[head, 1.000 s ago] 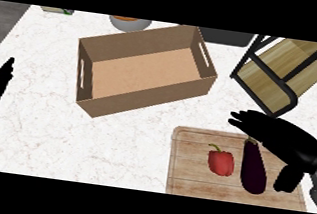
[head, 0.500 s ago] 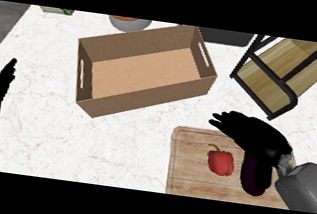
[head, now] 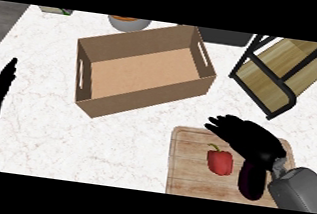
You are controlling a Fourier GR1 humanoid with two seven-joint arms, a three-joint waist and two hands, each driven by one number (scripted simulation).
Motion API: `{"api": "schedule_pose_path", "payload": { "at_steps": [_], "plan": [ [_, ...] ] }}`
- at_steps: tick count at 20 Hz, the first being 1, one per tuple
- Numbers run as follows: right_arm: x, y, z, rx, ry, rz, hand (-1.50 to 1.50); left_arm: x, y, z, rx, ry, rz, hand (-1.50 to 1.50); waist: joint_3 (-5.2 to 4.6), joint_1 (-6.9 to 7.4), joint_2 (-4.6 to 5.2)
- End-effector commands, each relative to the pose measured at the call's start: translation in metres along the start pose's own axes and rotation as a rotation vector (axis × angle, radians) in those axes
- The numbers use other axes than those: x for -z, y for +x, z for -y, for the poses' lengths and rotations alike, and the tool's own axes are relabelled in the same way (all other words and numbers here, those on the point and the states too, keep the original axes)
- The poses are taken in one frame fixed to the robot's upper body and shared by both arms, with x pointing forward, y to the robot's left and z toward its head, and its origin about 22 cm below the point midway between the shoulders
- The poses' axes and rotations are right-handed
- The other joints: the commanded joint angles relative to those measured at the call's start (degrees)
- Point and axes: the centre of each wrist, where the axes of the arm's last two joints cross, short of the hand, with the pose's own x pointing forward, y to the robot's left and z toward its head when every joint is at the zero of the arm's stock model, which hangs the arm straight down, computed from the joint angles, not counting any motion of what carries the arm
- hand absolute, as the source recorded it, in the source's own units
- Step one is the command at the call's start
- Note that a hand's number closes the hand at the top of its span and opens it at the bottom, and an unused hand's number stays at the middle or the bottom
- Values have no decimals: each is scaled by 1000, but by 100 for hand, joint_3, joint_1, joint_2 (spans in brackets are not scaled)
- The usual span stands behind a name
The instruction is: Pick the bell pepper from the cutting board and place it in the cardboard box
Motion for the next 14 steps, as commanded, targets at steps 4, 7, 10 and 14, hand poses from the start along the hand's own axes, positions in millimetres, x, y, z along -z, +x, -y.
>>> {"api": "schedule_pose_path", "payload": {
  "at_steps": [4,7,10,14],
  "plan": [
    [-15,20,2,38,19,88,-150,-5,-9,-25,-16,6,-2,0,14,-6,4],
    [-11,8,-1,23,0,103,-150,-4,-19,2,-11,5,9,0,14,-7,12],
    [-18,27,-3,24,26,128,-150,-1,0,-3,-8,-1,-13,0,15,-10,8],
    [-8,46,-13,-49,81,42,-150,-4,-2,18,7,-9,-3,0,14,-15,12]
  ]
}}
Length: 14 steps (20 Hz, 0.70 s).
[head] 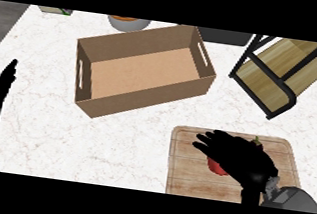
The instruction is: Pick the bell pepper from the cutting board and place it in the cardboard box
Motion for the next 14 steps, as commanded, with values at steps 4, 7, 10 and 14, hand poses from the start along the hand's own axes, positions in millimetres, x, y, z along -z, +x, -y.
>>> {"api": "schedule_pose_path", "payload": {
  "at_steps": [4,7,10,14],
  "plan": [
    [14,-4,-6,-12,48,-122,-150,11,2,-4,3,12,-5,0,0,2,6],
    [35,3,-15,-40,65,-141,-150,10,2,6,-2,1,5,0,1,10,9],
    [25,-5,-46,-30,17,-152,150,8,3,-10,-2,10,-4,0,2,0,6],
    [64,0,-26,-138,-154,-104,150,13,2,0,-12,-9,11,0,3,39,22]
  ]
}}
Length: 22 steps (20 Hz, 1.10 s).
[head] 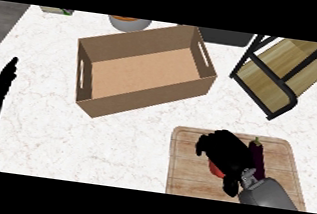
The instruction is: Pick the bell pepper from the cutting board and place it in the cardboard box
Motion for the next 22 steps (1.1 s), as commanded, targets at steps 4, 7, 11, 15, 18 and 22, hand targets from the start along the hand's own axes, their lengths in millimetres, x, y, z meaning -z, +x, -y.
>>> {"api": "schedule_pose_path", "payload": {
  "at_steps": [4,7,11,15,18,22],
  "plan": [
    [26,-7,-6,-96,-159,1,150,5,6,-1,-9,-3,4,0,13,6,19],
    [8,-4,21,-138,-256,-18,150,-10,-1,6,-10,12,-4,0,12,-10,4],
    [6,2,6,149,-362,-384,150,-11,-11,-16,1,34,-32,0,12,-168,-33],
    [-7,-2,-2,380,-455,-760,150,-15,-18,-20,5,45,-49,0,7,-342,-71],
    [-22,18,27,358,-578,-866,150,-5,-4,-12,-1,40,-40,0,2,-256,-48],
    [-38,54,58,303,-795,-862,150,-3,5,-12,12,26,-8,0,8,-99,-27]
  ]
}}
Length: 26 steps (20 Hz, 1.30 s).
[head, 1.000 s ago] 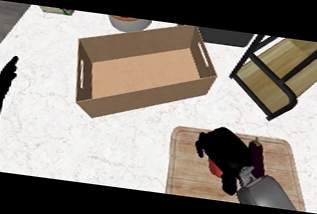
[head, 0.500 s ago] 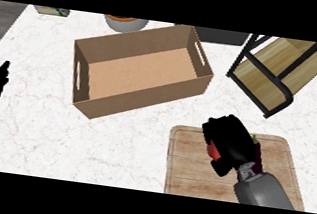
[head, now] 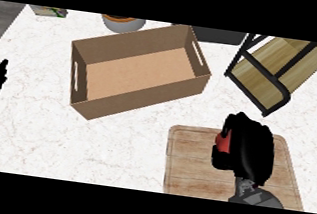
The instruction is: Pick the bell pepper from the cutting board and place it in the cardboard box
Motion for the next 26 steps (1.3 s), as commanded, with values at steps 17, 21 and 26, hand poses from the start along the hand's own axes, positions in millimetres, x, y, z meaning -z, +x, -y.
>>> {"api": "schedule_pose_path", "payload": {
  "at_steps": [17,21,26],
  "plan": [
    [38,134,113,338,-206,135,150,15,16,10,-4,-40,33,0,2,259,69],
    [69,160,117,397,-210,119,150,0,10,25,-9,-36,40,0,3,328,73],
    [112,171,103,477,-164,61,150,16,19,25,-4,-40,49,0,2,375,121]
  ]
}}
